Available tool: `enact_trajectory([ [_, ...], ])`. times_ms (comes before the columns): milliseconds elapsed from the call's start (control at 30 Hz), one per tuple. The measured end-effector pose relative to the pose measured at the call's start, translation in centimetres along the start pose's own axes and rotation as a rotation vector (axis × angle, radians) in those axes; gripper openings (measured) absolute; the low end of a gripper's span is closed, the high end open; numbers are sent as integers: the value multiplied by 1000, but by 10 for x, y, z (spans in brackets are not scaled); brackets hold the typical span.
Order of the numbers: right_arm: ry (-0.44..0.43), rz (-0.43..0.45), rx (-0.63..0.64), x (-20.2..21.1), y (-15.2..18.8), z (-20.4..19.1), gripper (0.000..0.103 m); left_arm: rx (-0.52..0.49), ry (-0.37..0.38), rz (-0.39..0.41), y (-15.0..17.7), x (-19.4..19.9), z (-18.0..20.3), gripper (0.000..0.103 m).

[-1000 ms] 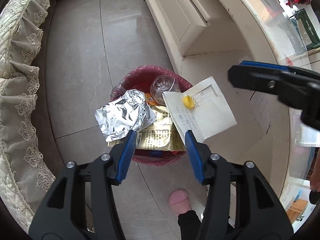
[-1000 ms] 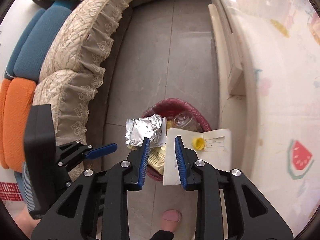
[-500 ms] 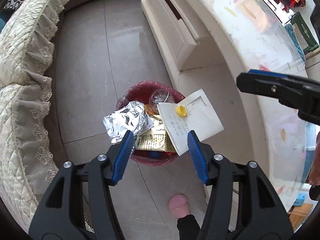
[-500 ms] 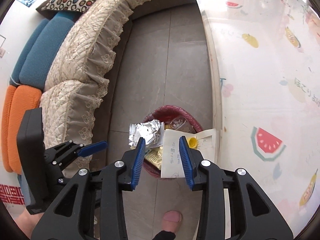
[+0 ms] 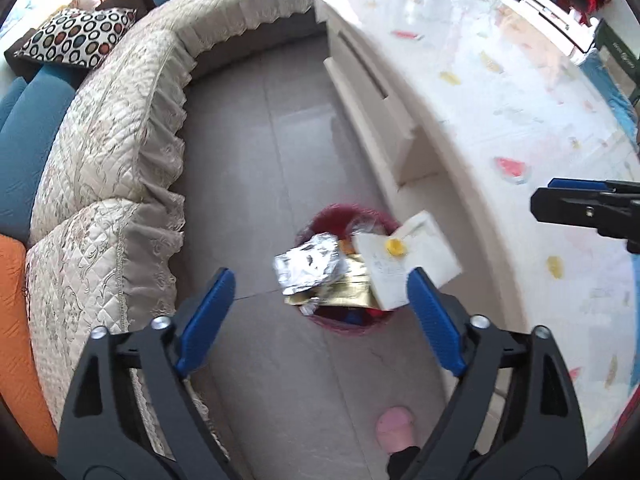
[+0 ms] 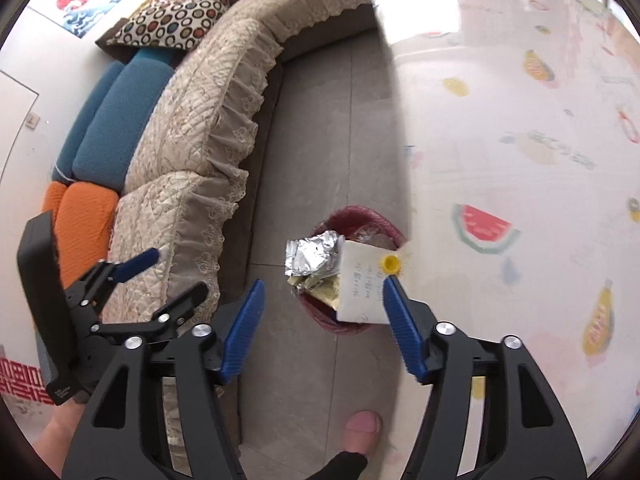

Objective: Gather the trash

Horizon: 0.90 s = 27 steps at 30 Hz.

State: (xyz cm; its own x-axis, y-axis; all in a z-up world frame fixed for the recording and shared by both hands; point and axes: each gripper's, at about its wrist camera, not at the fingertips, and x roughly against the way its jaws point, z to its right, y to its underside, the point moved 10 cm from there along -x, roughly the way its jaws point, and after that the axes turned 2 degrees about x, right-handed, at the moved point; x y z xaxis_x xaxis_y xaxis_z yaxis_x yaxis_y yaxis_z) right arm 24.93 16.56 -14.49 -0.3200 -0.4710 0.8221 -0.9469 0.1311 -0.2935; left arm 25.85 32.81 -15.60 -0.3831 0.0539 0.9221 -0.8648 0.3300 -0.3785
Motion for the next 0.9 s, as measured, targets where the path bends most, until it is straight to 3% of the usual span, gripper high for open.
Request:
enact_trajectory([
  [100, 26, 42, -35, 36, 7, 26, 74, -36, 9, 22, -6, 24, 34, 95],
  [233, 75, 110, -95, 92, 23, 73, 80, -106, 29, 61, -16, 51, 97, 96],
  [533, 198, 190, -247, 200, 90, 184, 80, -233, 135, 122, -19, 98, 234, 96],
  [900, 382, 186, -268, 260, 172, 271, 80, -292, 259, 126, 10, 111, 352, 96],
])
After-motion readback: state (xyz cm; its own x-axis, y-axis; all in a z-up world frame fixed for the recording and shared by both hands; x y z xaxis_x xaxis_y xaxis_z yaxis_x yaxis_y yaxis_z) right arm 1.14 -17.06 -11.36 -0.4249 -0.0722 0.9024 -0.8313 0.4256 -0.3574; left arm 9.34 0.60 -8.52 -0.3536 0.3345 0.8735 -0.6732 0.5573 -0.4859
